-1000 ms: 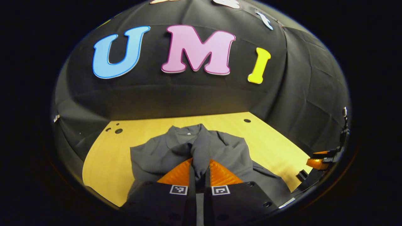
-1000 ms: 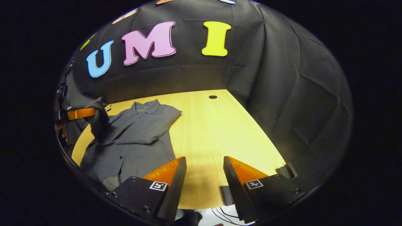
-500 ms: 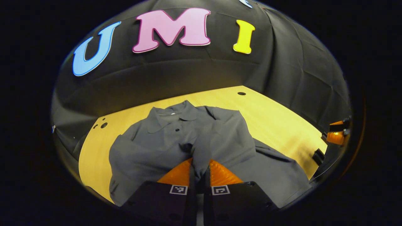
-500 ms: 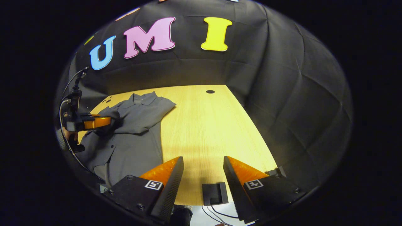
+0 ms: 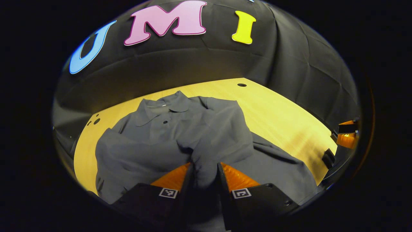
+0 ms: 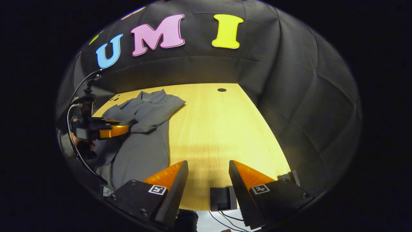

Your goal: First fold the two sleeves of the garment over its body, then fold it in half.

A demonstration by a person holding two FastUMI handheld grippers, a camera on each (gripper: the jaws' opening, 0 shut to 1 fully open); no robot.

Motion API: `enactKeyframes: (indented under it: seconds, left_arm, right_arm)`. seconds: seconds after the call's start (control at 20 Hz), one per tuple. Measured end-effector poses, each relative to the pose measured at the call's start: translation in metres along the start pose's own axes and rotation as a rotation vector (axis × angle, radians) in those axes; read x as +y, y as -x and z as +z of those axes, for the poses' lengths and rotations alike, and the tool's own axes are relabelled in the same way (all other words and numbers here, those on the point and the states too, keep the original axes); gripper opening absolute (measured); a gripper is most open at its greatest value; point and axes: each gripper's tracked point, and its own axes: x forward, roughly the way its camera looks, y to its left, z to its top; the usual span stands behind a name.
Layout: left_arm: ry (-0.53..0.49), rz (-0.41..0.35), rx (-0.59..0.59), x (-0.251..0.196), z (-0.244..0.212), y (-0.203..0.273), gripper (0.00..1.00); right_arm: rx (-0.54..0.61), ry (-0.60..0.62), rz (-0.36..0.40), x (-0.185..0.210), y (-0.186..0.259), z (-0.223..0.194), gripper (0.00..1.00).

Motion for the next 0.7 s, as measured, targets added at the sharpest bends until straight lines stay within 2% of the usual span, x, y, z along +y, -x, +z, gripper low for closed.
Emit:
enactKeyframes:
  seconds: [0.2, 0.35, 0.45, 0.6, 0.7]
  left_arm:
    - [0.008, -0.132, -0.001, -0.038, -0.003, 0.016, 0.57]
    - [0.01, -0.203, -0.034, -0.052, -0.004, 0.038, 0.76]
    - [0.031, -0.229, -0.044, -0.053, -0.008, 0.059, 0.99]
    - [0.078, -0.213, -0.061, -0.033, -0.017, 0.096, 0.97]
    - [0.118, -0.189, -0.07, -0.015, -0.025, 0.122, 0.96]
  right_arm:
    - [0.005, -0.002, 0.03, 0.014, 0.003, -0.006, 0.81]
    - [0.025, -0.01, 0.059, 0.028, 0.005, -0.016, 0.81]
    - [0.038, -0.02, 0.078, 0.039, 0.009, -0.022, 0.83]
    - [0.06, -0.009, 0.101, 0.055, 0.017, -0.033, 0.9]
    - [0.08, -0.002, 0.114, 0.067, 0.023, -0.042, 0.9]
